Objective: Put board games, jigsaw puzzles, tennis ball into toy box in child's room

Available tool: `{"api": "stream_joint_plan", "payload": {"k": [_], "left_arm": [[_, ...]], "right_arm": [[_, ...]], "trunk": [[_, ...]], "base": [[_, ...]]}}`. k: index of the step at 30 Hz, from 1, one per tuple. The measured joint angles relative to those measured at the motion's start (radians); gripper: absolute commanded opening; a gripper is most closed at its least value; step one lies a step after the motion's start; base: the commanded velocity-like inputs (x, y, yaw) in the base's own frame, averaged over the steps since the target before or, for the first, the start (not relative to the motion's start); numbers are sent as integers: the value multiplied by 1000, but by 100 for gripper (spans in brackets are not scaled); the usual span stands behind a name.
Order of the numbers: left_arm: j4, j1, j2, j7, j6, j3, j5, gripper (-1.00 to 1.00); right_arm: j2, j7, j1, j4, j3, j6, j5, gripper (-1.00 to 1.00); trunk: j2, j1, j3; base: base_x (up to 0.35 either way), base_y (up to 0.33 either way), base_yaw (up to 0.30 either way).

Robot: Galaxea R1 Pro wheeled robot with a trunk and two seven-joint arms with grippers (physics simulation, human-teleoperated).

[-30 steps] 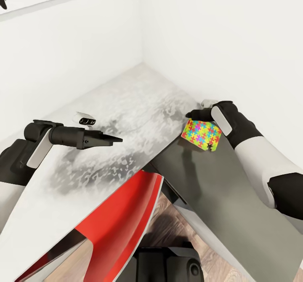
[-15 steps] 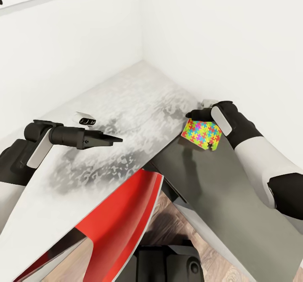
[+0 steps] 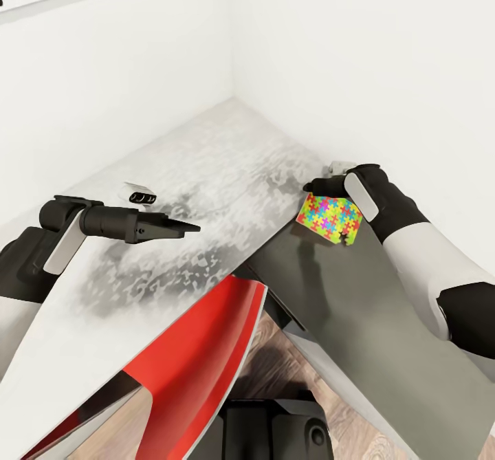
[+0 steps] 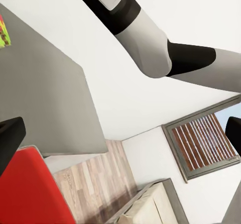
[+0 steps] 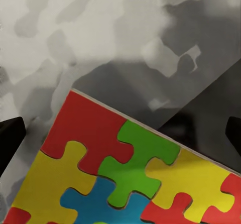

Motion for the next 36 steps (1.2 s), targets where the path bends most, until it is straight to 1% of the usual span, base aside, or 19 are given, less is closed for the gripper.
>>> {"api": "stream_joint_plan", "payload": {"k": [2, 9, 12, 14, 26, 36], "left_arm": [[0, 0, 0, 0, 0, 0, 0, 100], [0, 0, 0, 0, 0, -1, 0, 100], [0, 0, 0, 0, 0, -1, 0, 100], [0, 0, 0, 1, 0, -1, 0, 100], [0, 0, 0, 1, 0, -3, 0, 100], [0, 0, 0, 1, 0, 2, 0, 100]], "right_arm": [[1, 1, 0, -1, -1, 0, 6, 100], [0, 3, 1, 0, 0, -2, -15, 100], [0, 4, 1, 0, 0, -2, -18, 100], [1, 3, 2, 9, 1, -1, -6, 100], [-1, 4, 10, 7, 1, -1, -6, 100], [-1, 5, 11, 6, 1, -1, -6, 100]], "trunk": [[0, 0, 0], [0, 1, 0], [0, 1, 0], [1, 1, 0], [1, 1, 0], [1, 1, 0]], "base": [[-45, 0, 0], [-150, -48, 0], [-273, -140, 0], [-296, -126, 0], [-300, -93, 0], [-49, -12, 0]]}}
